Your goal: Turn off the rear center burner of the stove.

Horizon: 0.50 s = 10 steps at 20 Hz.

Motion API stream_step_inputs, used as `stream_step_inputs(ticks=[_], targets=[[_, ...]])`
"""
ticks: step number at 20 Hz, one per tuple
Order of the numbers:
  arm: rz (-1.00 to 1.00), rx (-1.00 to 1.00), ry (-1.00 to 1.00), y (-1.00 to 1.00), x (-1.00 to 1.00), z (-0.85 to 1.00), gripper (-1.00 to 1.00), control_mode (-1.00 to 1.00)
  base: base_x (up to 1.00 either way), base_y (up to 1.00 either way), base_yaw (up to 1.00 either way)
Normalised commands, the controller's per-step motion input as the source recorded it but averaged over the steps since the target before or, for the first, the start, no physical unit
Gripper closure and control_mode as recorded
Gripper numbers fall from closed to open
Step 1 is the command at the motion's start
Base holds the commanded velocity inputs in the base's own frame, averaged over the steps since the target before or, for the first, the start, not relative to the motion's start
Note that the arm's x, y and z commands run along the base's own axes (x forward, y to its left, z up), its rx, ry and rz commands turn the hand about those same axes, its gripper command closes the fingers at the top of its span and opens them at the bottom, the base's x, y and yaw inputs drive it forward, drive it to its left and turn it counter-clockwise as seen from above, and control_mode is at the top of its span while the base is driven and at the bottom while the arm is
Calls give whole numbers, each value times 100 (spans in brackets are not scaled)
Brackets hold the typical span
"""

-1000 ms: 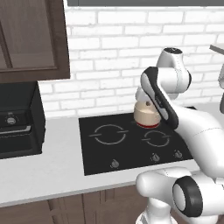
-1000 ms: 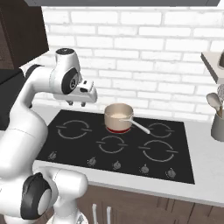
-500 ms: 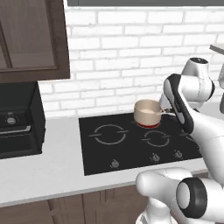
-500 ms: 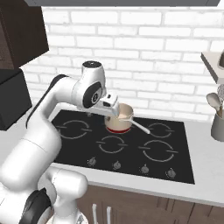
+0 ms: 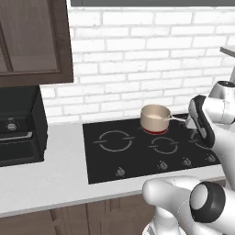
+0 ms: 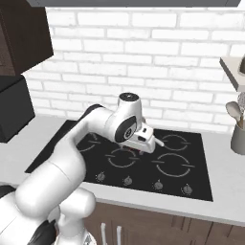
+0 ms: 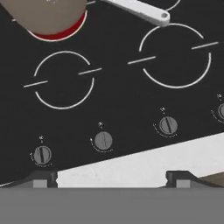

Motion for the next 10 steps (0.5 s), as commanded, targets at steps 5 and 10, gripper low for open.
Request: stream_step_inputs(ticks=[5,10], targets=[[0,-1,17,-3,0,-75,-100,-100,0,0,0],[13,-5,1,2,-3,-49,-100,-100,0,0,0]])
